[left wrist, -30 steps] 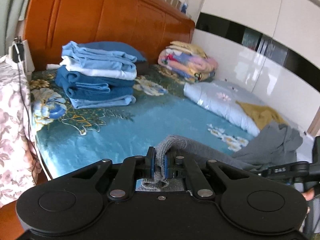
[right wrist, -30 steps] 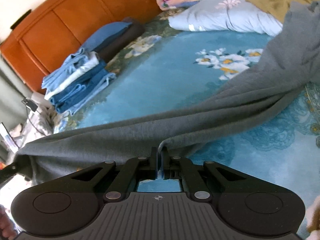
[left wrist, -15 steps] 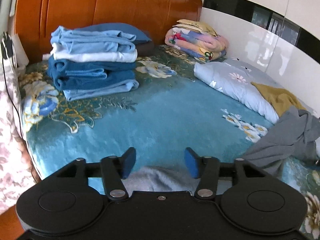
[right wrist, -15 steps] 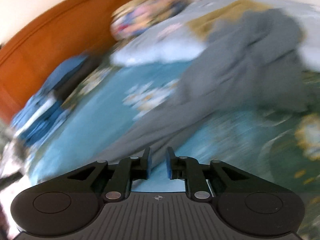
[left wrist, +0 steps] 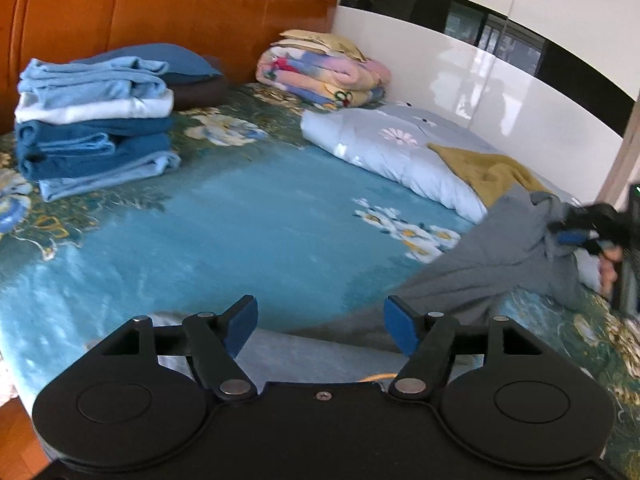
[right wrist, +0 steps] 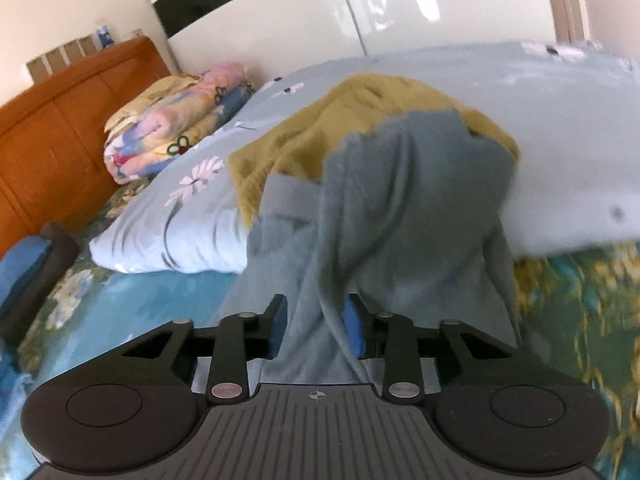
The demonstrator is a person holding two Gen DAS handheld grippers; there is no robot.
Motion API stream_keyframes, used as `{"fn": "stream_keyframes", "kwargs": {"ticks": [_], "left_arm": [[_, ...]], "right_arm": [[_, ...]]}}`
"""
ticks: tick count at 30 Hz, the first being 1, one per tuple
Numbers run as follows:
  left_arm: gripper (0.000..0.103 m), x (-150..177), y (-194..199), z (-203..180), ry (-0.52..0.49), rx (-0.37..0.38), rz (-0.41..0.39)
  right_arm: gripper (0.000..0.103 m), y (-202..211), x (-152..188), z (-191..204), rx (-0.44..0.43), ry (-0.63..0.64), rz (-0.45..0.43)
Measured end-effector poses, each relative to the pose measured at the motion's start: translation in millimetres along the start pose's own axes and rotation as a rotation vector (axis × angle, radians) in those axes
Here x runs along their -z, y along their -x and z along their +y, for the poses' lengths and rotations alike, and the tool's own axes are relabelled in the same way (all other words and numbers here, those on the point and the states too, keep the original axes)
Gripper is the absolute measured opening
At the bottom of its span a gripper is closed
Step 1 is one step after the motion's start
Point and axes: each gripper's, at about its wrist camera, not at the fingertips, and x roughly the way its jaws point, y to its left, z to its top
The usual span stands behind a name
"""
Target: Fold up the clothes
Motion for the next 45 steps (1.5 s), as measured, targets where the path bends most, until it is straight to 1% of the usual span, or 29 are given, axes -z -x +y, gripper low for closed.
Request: {"fn": "stream_keyframes", "kwargs": {"ticks": [3, 6, 7, 9, 11, 15, 18, 23, 26, 31, 36, 42, 45], "left_arm": [[0.068, 5, -4, -11, -0.004, 0.027, 0.005], [0.069, 5, -4, -12, -0.007, 0.029, 0.003], [0.069, 5, -4, -12, -0.004, 0.028, 0.002], [0.069, 5, -5, -11, 0.006, 0.026, 0.000], [0.069, 5, -5, -10, 0.016, 0.026, -0.002], [0.069, 7, -1, -11, 0.028, 0.036, -0.002], [0.069, 11, 5, -14, 0.036, 0.047, -0.002], [0.069, 14, 20, -21, 0.036, 0.067, -0.019], [0.069, 17, 25, -23, 0.034, 0.073, -0.019], [0.069, 21, 34, -27, 0.031, 0.084, -0.021], [0.070, 25, 43, -31, 0.028, 0.096, -0.023], [0.070, 28, 38, -41, 0.013, 0.115, -0.005], [0.070, 29, 34, -46, 0.003, 0.125, 0.007]], "right_arm": [[0.028, -13, -7, 8, 0.051, 0.030, -0.012], [0.028, -21, -12, 8, 0.103, 0.027, -0.019], [0.019, -23, -13, 6, 0.105, 0.019, -0.019], [0.008, -24, -15, 0, 0.093, 0.004, -0.011], [0.007, -20, -15, -5, 0.078, -0.003, -0.010], [0.004, 2, -14, -21, 0.040, -0.031, -0.030], [0.004, 24, -13, -36, 0.028, -0.047, -0.051], [0.003, 65, -14, -65, 0.037, -0.081, -0.091], [0.003, 90, -12, -88, 0.055, -0.126, -0.126], [0.003, 130, 3, -133, 0.083, -0.218, -0.165], [0.002, 163, 31, -171, 0.103, -0.289, -0.179], [0.002, 186, 73, -199, 0.123, -0.358, -0.174], [0.001, 188, 88, -213, 0.183, -0.350, -0.131]]}}
